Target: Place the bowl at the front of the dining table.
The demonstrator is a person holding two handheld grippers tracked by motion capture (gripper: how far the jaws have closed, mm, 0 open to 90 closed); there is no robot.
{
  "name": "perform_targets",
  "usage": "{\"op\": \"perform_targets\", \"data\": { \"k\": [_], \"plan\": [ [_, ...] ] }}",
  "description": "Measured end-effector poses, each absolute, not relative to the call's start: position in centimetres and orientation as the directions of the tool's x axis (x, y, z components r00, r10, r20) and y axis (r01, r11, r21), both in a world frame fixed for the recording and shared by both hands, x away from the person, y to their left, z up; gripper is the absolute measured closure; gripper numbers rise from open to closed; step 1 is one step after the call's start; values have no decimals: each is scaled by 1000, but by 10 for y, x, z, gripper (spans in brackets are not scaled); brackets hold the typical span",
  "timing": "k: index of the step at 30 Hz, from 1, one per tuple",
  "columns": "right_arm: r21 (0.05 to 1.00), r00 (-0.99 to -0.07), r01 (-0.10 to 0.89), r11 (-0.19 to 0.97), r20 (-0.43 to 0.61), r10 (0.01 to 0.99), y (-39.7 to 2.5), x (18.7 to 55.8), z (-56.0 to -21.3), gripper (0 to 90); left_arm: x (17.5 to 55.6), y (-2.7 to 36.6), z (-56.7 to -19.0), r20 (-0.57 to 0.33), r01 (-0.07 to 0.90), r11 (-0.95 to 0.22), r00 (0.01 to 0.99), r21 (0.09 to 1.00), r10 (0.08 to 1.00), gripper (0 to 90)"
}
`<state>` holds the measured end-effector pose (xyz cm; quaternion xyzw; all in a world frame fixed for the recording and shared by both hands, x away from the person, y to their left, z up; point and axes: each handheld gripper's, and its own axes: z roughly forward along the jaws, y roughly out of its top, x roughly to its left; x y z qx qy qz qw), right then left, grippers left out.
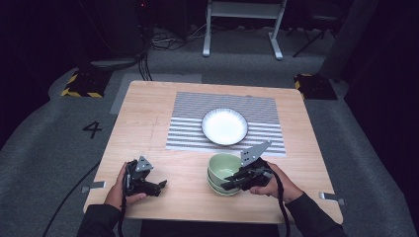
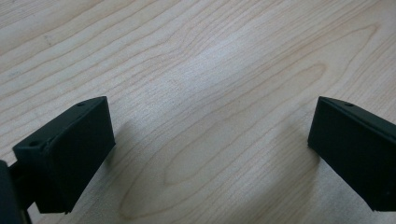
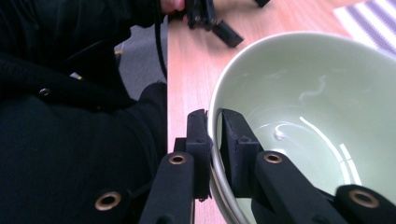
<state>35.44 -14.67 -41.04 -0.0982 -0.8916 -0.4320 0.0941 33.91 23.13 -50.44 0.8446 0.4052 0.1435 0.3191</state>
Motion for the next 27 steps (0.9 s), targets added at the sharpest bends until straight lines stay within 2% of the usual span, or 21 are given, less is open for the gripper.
{"op": "perform_targets", "data": {
  "k": [17,27],
  "plan": [
    [772,-981,193,605,149,123,-145,345,-404,830,339,231,-504,-16,593,-468,631,655,776,4],
    [811,-981,192,553,142,132,-152,342,-405,829,339,231,-504,-16,593,-468,630,656,776,4]
  ]
}}
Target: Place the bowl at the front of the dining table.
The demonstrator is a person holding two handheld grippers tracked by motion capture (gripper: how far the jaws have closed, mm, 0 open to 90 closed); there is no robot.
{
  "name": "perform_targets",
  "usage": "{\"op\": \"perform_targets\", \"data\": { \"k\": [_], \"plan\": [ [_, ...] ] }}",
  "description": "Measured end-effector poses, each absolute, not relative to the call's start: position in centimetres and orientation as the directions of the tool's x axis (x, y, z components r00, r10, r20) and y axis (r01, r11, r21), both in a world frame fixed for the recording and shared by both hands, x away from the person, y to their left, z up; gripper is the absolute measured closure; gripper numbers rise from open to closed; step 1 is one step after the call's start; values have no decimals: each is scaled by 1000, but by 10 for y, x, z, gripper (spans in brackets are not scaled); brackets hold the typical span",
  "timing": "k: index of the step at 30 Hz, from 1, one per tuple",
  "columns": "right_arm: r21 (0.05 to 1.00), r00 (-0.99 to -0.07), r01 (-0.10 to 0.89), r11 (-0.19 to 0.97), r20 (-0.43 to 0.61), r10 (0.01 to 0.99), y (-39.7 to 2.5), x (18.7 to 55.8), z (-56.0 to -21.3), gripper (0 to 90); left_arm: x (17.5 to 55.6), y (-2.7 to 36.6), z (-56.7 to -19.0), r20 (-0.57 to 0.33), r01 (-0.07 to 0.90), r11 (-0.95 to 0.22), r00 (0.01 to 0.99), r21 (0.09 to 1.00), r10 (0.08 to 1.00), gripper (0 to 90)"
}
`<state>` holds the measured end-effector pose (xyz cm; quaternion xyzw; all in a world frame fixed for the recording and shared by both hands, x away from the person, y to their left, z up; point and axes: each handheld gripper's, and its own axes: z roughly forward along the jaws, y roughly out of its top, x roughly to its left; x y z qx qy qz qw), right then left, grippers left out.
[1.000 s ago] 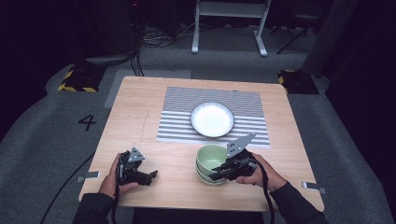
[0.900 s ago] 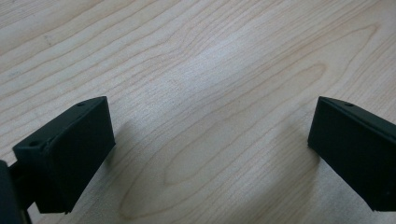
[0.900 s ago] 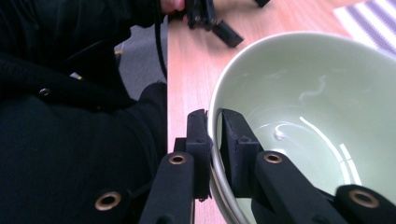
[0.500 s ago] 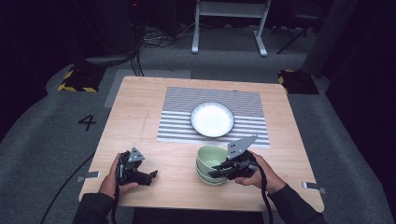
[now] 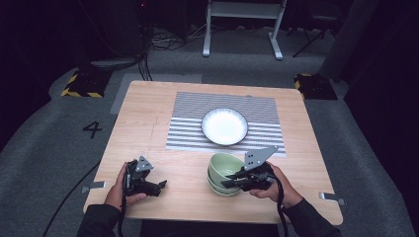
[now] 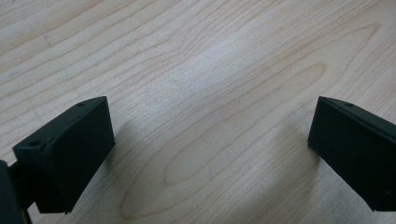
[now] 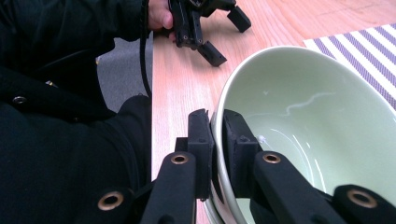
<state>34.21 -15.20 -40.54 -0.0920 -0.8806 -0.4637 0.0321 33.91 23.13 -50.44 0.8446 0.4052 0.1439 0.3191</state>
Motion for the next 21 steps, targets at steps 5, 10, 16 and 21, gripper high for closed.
{"op": "perform_targets", "data": {
  "k": [5,10,16,21],
  "plan": [
    [828,-980,193,527,137,144,-156,341,-403,829,339,231,-504,-16,593,-469,631,655,776,4],
    [827,-978,200,525,135,160,-157,341,-402,829,339,231,-504,-16,593,-467,629,656,777,4],
    [828,-977,199,524,130,167,-157,341,-401,829,339,231,-504,-16,593,-467,629,656,777,4],
    [834,-977,197,515,125,172,-157,340,-402,829,339,231,-504,-18,595,-466,629,655,778,4]
  ]
}}
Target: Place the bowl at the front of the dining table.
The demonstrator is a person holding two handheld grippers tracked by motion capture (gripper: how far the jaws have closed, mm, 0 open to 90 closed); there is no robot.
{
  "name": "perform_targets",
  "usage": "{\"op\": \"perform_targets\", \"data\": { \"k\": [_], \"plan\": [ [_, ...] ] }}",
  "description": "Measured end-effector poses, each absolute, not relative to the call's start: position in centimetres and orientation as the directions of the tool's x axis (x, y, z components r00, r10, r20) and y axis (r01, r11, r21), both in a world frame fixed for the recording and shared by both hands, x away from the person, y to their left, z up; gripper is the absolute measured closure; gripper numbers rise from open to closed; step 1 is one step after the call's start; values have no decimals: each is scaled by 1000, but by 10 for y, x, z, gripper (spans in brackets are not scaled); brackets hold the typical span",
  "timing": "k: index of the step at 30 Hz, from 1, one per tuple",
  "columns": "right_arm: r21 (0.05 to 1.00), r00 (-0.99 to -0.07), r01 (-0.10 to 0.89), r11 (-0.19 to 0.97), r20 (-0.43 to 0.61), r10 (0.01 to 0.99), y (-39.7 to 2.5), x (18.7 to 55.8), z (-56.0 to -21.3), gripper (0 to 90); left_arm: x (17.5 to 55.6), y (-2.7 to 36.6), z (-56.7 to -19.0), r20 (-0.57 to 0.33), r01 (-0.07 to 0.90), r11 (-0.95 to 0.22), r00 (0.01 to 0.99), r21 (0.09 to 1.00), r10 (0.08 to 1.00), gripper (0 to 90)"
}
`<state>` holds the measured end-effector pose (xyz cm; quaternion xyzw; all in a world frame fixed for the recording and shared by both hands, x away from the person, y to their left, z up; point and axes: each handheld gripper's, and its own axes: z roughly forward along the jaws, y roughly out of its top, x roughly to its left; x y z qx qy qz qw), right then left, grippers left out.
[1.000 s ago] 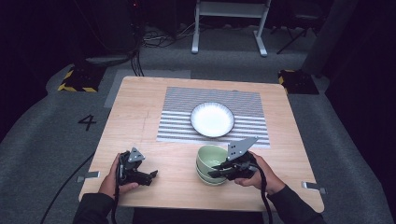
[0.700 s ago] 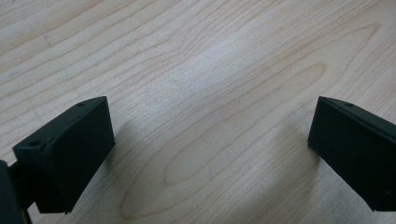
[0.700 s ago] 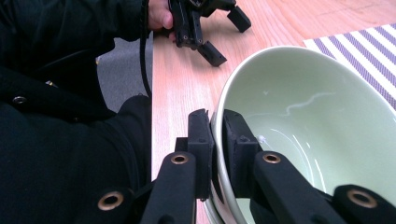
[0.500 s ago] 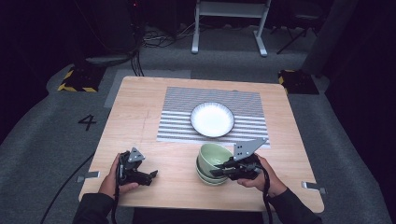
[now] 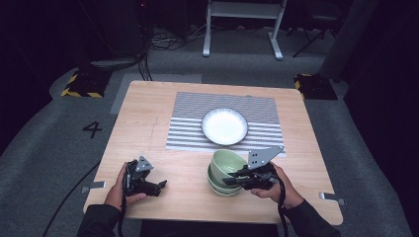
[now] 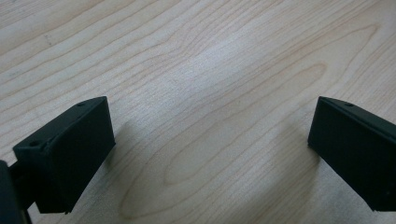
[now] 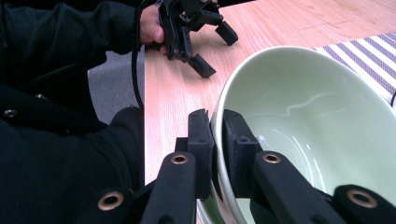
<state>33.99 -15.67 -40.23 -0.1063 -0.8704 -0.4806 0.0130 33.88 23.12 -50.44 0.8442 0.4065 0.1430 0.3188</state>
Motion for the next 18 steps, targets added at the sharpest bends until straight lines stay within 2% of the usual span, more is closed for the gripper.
{"op": "perform_targets", "data": {
  "k": [18],
  "plan": [
    [856,-970,213,471,127,209,-161,342,-398,829,339,231,-504,-15,594,-467,629,656,778,4]
  ]
}}
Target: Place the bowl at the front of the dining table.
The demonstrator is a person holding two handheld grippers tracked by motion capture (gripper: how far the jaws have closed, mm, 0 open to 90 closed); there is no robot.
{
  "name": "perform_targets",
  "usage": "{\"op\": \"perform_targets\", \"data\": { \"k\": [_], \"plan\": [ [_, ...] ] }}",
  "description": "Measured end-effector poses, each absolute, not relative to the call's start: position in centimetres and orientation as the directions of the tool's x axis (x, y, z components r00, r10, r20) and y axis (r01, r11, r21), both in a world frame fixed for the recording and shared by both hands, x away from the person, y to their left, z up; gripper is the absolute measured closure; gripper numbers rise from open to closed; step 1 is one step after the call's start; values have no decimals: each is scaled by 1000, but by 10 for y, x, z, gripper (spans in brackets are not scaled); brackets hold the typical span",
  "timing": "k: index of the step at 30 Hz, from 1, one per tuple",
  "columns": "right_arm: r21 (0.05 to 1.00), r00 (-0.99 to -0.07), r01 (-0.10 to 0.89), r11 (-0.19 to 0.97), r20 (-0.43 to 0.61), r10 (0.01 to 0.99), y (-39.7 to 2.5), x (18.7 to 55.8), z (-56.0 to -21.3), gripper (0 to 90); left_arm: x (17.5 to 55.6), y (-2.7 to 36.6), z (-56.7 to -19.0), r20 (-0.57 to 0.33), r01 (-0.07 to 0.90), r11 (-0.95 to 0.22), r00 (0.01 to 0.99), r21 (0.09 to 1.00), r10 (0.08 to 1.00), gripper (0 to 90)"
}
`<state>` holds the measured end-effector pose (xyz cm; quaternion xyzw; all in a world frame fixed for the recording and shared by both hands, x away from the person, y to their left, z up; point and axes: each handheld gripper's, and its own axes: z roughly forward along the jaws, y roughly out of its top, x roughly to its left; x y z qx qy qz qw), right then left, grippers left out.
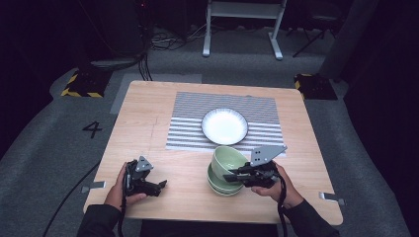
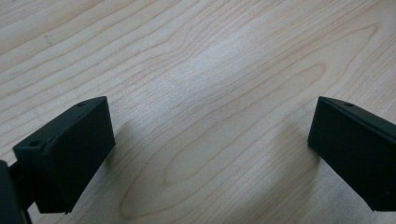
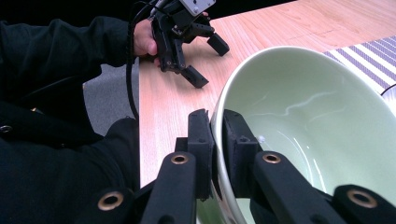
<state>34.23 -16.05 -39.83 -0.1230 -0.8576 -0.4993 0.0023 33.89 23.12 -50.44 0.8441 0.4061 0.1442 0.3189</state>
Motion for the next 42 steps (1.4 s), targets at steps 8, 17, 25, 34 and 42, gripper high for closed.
{"op": "perform_targets", "data": {
  "k": [8,17,25,34,42],
  "plan": [
    [859,-969,215,465,129,209,-161,341,-396,829,339,231,-504,-16,594,-467,628,656,778,4],
    [867,-967,217,448,128,221,-164,341,-394,829,339,231,-504,-16,594,-466,628,656,778,4],
    [874,-965,216,434,124,232,-166,342,-389,828,339,231,-504,-16,594,-466,628,656,778,4],
    [878,-962,214,427,114,247,-168,345,-382,828,339,231,-504,-18,596,-465,627,655,779,4],
    [883,-958,209,421,98,270,-170,351,-375,828,339,231,-504,-16,594,-466,628,656,778,4]
  ]
}}
